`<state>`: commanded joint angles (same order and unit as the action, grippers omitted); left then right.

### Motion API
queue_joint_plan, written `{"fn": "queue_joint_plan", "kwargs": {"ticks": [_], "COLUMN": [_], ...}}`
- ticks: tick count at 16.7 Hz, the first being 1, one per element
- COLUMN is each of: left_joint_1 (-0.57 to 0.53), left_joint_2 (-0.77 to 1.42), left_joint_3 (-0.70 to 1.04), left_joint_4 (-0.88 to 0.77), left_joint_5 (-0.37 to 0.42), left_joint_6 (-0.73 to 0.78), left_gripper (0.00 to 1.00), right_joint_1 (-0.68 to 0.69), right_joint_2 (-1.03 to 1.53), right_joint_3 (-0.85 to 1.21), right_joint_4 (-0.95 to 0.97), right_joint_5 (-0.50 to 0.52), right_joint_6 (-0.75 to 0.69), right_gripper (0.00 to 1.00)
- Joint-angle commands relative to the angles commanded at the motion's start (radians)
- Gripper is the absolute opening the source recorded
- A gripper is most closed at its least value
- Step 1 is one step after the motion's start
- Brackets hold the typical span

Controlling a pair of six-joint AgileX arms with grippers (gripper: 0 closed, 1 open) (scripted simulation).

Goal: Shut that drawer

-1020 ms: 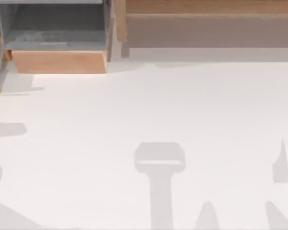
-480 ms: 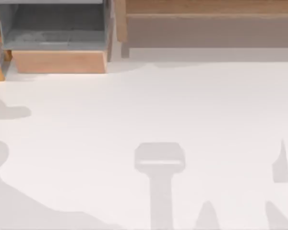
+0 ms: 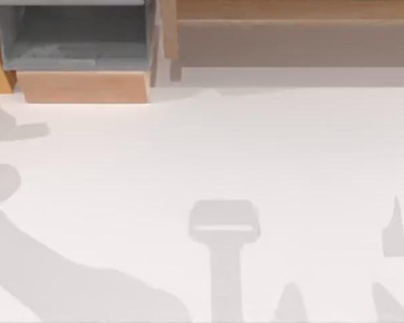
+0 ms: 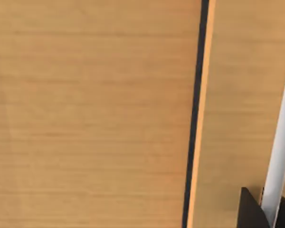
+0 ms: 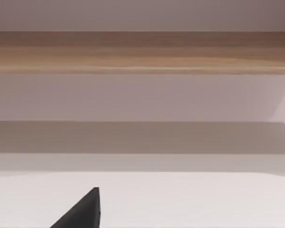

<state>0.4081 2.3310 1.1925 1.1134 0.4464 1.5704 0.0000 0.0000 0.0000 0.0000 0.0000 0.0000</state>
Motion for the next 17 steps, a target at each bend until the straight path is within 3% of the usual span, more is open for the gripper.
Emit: {"fn": "queue_joint_plan", "kwargs": {"ticks": [6,17], "left_joint_1": [-0.016,-0.016], "left_joint_2": [0.03,0.03], "left_joint_3": [0.06,0.06], "left_joint_4": [-0.038,-0.038], "left_joint_5": [-0.017,-0.017], "left_joint_6": [0.0,0.0], "left_gripper": [0.0,0.83], "right_joint_1": [0.0,0.0], "right_joint_2": [0.0,0.0], "right_joint_3": [0.0,0.0], "right_joint_4": [0.0,0.0], "right_joint_5": [0.0,0.0], "right_joint_6": [0.0,0.0], "right_gripper": [1.0,1.0]}}
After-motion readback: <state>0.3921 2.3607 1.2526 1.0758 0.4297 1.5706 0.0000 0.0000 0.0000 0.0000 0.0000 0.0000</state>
